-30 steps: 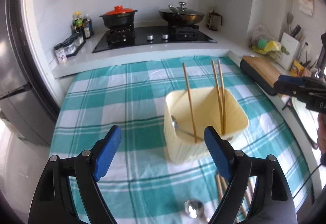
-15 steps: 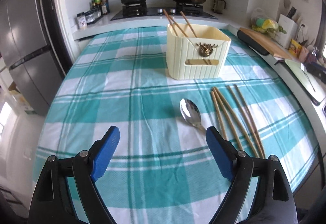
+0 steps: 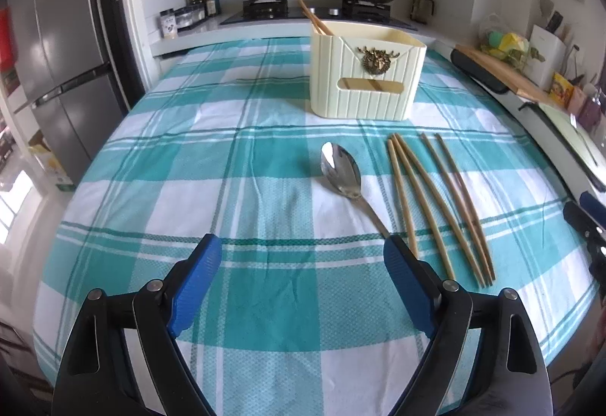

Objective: Organize utensils
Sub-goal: 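Withdraw both open tools back over the remaining utensils, then grasp the steel spoon with the left tool while the right tool grasps a wooden chopstick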

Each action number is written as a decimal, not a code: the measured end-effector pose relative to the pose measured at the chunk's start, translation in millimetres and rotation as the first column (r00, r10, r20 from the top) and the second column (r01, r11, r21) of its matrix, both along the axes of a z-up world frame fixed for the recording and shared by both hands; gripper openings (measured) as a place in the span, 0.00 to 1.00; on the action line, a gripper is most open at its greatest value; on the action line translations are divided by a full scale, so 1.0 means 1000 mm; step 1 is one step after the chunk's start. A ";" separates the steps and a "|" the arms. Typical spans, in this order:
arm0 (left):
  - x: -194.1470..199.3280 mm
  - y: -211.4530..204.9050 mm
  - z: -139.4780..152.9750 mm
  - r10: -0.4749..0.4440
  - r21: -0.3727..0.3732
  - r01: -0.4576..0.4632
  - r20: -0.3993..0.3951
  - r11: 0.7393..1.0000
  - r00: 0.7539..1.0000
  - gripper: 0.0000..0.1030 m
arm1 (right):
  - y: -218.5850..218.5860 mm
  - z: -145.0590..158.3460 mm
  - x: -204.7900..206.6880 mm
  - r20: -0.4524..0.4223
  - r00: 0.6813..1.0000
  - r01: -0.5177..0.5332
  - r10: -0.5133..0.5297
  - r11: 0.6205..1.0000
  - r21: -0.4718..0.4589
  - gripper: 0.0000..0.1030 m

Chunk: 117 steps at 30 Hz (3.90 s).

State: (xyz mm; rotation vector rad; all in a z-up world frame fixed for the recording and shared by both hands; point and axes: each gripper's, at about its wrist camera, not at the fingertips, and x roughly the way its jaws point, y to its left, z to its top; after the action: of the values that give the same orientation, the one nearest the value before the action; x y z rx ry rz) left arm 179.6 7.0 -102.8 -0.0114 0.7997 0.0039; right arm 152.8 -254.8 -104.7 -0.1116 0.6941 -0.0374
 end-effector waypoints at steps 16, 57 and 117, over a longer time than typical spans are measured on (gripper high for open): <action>-0.002 -0.008 -0.007 0.011 0.030 -0.012 0.005 0.999 1.000 0.86 | 0.001 -0.018 -0.011 -0.013 1.000 0.029 -0.029 0.999 0.031 0.53; 0.011 0.008 -0.038 0.066 -0.055 -0.070 -0.075 0.996 0.995 0.86 | 0.000 -0.035 -0.001 -0.078 0.996 0.048 -0.048 0.999 -0.004 0.53; 0.105 -0.011 -0.046 -0.282 -0.146 0.269 -0.080 0.952 0.956 0.67 | -0.012 -0.078 0.108 -0.380 0.920 -0.062 0.098 0.993 0.104 0.20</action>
State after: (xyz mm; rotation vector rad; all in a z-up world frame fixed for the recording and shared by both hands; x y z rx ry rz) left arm 284.9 -4.4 -148.6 -0.0268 0.8951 -0.3169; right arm 260.9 -266.6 -182.4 -0.0606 1.0834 0.0975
